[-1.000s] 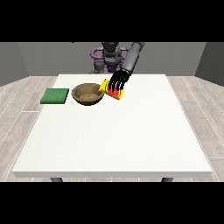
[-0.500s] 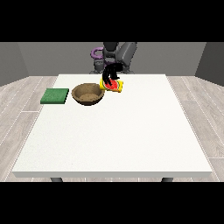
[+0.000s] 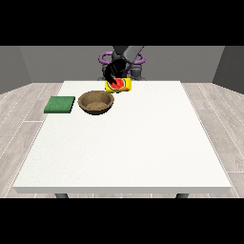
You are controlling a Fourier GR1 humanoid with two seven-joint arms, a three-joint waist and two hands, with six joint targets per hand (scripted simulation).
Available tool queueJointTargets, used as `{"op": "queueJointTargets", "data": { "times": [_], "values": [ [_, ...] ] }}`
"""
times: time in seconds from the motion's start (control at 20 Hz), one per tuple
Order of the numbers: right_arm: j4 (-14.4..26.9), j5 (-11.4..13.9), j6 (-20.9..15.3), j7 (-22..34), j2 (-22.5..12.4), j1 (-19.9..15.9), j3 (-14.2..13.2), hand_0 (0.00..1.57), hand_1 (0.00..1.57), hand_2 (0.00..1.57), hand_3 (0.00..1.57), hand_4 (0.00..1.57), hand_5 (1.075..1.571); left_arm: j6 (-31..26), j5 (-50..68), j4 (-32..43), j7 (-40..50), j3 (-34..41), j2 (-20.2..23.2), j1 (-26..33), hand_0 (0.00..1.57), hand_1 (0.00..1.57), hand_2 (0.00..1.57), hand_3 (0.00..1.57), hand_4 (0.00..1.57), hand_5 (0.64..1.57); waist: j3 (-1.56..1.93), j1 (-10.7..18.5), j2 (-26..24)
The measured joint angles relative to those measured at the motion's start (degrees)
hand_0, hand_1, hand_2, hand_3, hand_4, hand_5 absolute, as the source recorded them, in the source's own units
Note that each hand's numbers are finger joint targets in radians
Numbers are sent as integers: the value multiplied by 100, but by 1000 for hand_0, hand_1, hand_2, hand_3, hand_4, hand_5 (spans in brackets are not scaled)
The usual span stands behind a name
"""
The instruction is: Pick the cup and pour the ball into the bowl, then pick the bowl and place it on the pad
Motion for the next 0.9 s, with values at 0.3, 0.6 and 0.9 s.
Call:
{"op": "queueJointTargets", "data": {
  "times": [0.3, 0.6, 0.9],
  "values": [
    [17, 48, -70, -13, -55, 194, -131, 0, 0, 0, 0, 364, 1564, 359, 798, -575, -457, 789, 103, 287, 710, 710, 1363, 1277, 1101, 1464, -14, 342, -84],
    [-4, -38, 44, -130, -245, 456, -400, 0, 0, 0, 0, 394, 1565, 1075, 2439, -1357, -1328, 2167, 581, 750, 1149, 1149, 1571, 1571, 825, 1570, -31, 638, -18],
    [-502, -130, -6, -176, -234, 499, -476, 0, 0, 0, 0, 387, 1566, 1577, 4121, -2165, -3050, 3192, 937, 1865, 1557, 1557, 1571, 1571, 1370, 1530, -48, 668, 483]
  ]
}}
